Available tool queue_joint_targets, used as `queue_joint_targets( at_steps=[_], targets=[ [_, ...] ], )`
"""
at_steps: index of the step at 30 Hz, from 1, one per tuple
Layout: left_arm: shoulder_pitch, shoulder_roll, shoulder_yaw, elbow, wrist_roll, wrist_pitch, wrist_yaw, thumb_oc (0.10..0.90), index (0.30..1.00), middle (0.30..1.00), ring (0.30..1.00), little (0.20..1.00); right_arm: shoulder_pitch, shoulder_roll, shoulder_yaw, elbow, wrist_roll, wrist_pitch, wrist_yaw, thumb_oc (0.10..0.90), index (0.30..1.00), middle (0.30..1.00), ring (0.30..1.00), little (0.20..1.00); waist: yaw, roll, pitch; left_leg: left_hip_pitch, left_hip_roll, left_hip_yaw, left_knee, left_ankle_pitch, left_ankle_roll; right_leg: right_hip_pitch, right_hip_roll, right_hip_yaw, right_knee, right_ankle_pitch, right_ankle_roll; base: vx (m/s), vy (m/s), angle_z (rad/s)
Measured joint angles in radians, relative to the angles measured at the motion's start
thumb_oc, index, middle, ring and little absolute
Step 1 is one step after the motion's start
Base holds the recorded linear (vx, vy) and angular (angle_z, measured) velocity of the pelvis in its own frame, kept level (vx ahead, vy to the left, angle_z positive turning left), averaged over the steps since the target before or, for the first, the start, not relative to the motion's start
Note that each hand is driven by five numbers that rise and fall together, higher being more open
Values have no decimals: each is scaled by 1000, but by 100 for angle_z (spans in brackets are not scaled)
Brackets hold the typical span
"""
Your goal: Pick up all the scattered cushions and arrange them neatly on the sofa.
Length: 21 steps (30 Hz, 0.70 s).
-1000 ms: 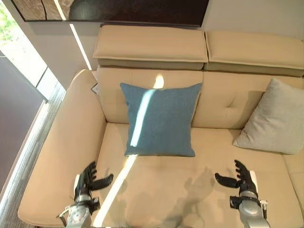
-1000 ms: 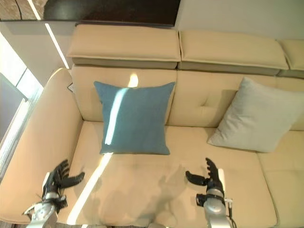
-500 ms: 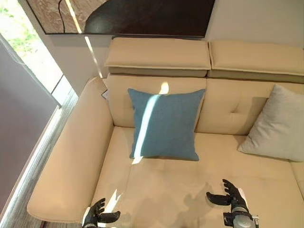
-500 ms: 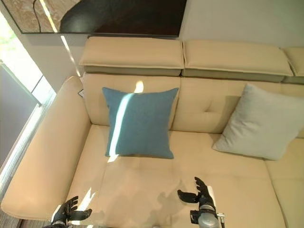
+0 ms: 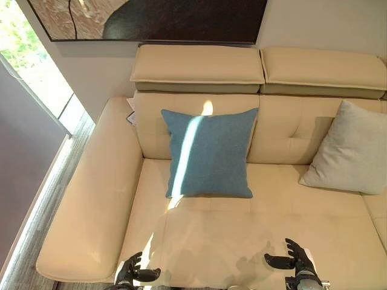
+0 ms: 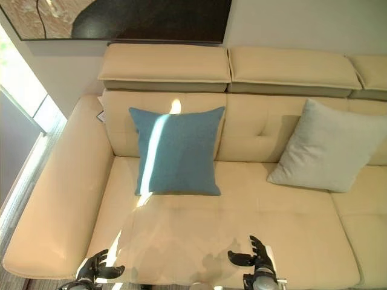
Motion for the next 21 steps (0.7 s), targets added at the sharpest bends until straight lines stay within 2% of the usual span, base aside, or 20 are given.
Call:
queue_joint_targets(
  at_steps=[2, 4, 5, 9, 10, 11, 12, 13, 14, 17, 18, 19, 20, 21],
  targets=[
    [-17, 5, 2, 22, 3, -3, 10, 800, 900, 900, 900, 900, -34, 9, 29, 39, -5, 1, 1, 800, 900, 900, 900, 900, 4, -18, 11, -13, -14, 23, 2, 0, 5, -32, -11, 28, 1, 33, 11, -192, 128, -47],
    [-28, 8, 13, 63, 15, -20, 19, 800, 900, 900, 900, 900, -73, 36, 46, 64, -10, 2, 0, 800, 900, 900, 900, 900, 11, -39, 19, -11, -14, 35, 5, -2, 8, -42, -19, 55, 1, 39, 19, -282, 89, -54],
    [-51, 9, 13, 105, 30, -17, 19, 800, 900, 900, 900, 900, -73, 44, 64, 66, -11, 3, 2, 800, 900, 900, 900, 900, 13, -52, 25, -15, -22, 53, 12, -3, 22, -52, -27, 78, 9, 49, 26, -286, 64, -35],
    [-60, 31, 9, 124, 38, -17, 21, 800, 900, 900, 900, 900, -89, 64, 67, 101, -11, 3, 2, 800, 900, 900, 900, 900, 24, -63, 39, -15, -31, 75, 31, -16, 58, -69, -40, 90, 49, 43, 35, -177, 62, -13],
    [-57, 30, 11, 125, 41, -17, 22, 800, 900, 900, 900, 900, -101, 62, 66, 116, -11, 2, 2, 800, 900, 900, 900, 900, 39, -51, 46, -8, -19, 90, 21, -5, 77, -72, -35, 84, 96, 11, 46, -167, 44, -9],
    [-56, 28, 12, 128, 42, -17, 21, 800, 900, 900, 900, 900, -109, 62, 66, 149, -10, 3, 2, 800, 900, 900, 900, 900, 53, -23, 48, 0, 6, 90, 16, -2, 88, -94, -13, 82, 235, -67, 50, -98, -7, -11],
    [-55, 29, 12, 133, 44, -18, 21, 800, 900, 900, 900, 900, -108, 62, 67, 165, -10, 4, 3, 800, 900, 900, 900, 900, 67, -5, 50, 19, 27, 88, 9, 6, 80, -108, 11, 85, 365, -130, 47, -112, -43, -5],
    [-45, 39, 14, 153, 48, -17, 22, 800, 900, 900, 900, 900, -102, 65, 73, 175, -10, 5, 6, 800, 900, 900, 900, 900, 85, -2, 36, 22, 36, 85, 10, 6, 81, -87, 21, 98, 464, -202, 68, -132, -72, -3],
    [-37, 44, 19, 156, 48, -14, 22, 800, 900, 900, 900, 900, -106, 64, 78, 175, -10, 5, 6, 800, 900, 900, 900, 900, 86, -4, 32, 18, 36, 86, 10, 5, 80, -69, 19, 100, 482, -234, 71, -168, -99, -1],
    [-10, 51, 22, 162, 47, -15, 23, 800, 900, 900, 900, 900, -131, 64, 82, 174, -10, 2, 6, 800, 900, 900, 900, 900, 114, -15, 13, -15, 48, 115, 12, 27, 58, -18, -7, 84, 432, -298, 87, -128, -119, -29],
    [-8, 55, 20, 161, 46, -14, 23, 800, 900, 900, 900, 900, -147, 67, 84, 170, -10, 3, 6, 800, 900, 900, 900, 900, 134, -30, 5, -26, 47, 123, 18, 26, 48, 17, -27, 60, 338, -281, 81, -141, -212, -61],
    [5, 61, 22, 162, 38, -13, 23, 800, 900, 900, 900, 900, -149, 72, 102, 168, -10, 2, 7, 800, 900, 900, 900, 900, 146, -60, -14, -36, 32, 141, 7, 30, 28, 51, -40, 50, 219, -277, 41, -88, -166, -42],
    [3, 46, 20, 165, 37, -1, 21, 800, 900, 900, 900, 900, -158, 68, 100, 175, -10, 3, 6, 800, 900, 900, 900, 900, 140, -43, -16, -39, 45, 121, 5, 40, 15, 79, -17, 48, 160, -234, 13, -72, -130, -22],
    [17, 37, 18, 162, 36, 0, 21, 800, 900, 900, 900, 900, -154, 66, 100, 171, -10, 3, 6, 800, 900, 900, 900, 900, 138, -35, -21, -38, 57, 101, 8, 48, 9, 97, 8, 49, 131, -224, 2, -160, -176, 6]
  ],
)
